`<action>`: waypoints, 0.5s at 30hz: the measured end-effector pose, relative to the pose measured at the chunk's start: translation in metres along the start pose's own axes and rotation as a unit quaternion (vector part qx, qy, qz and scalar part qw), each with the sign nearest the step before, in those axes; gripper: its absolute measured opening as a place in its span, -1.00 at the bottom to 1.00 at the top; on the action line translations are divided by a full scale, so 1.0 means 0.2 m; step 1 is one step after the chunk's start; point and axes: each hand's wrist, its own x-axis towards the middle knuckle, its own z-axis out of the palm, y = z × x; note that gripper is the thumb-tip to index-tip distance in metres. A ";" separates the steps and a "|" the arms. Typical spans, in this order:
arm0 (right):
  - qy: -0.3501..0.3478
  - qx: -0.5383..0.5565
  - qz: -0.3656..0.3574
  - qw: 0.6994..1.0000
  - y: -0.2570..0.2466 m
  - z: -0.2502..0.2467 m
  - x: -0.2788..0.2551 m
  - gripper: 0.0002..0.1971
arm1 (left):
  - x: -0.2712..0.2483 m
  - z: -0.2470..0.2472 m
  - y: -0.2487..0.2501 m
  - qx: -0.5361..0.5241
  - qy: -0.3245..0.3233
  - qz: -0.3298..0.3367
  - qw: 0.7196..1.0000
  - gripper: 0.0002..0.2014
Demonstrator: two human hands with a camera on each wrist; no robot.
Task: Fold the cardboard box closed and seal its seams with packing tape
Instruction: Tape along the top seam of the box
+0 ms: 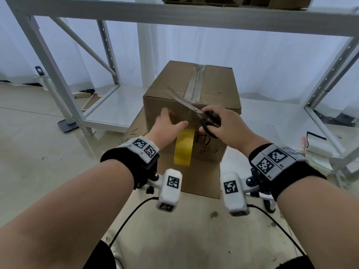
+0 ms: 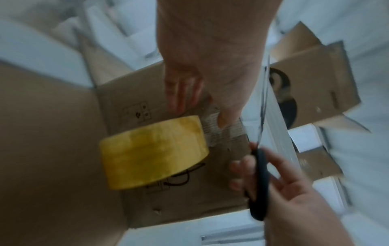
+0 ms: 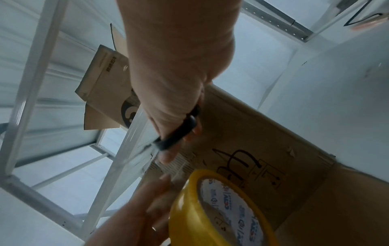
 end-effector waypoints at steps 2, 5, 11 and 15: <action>-0.051 0.035 0.028 0.998 0.02 -0.01 -0.01 -0.50 | -0.01 0.04 -0.01 -0.070 -0.045 -0.084 0.993 -0.43; -0.078 0.086 0.045 0.992 0.04 -0.03 -0.04 -0.56 | -0.02 0.07 -0.01 -0.107 -0.054 -0.113 0.986 -0.50; -0.098 0.065 0.050 0.992 0.06 -0.07 -0.06 -0.57 | -0.01 0.08 -0.02 -0.150 -0.043 -0.129 0.979 -0.67; -0.080 0.046 0.052 0.994 0.09 -0.06 -0.04 -0.55 | 0.00 0.09 -0.03 -0.140 -0.020 -0.113 0.983 -0.80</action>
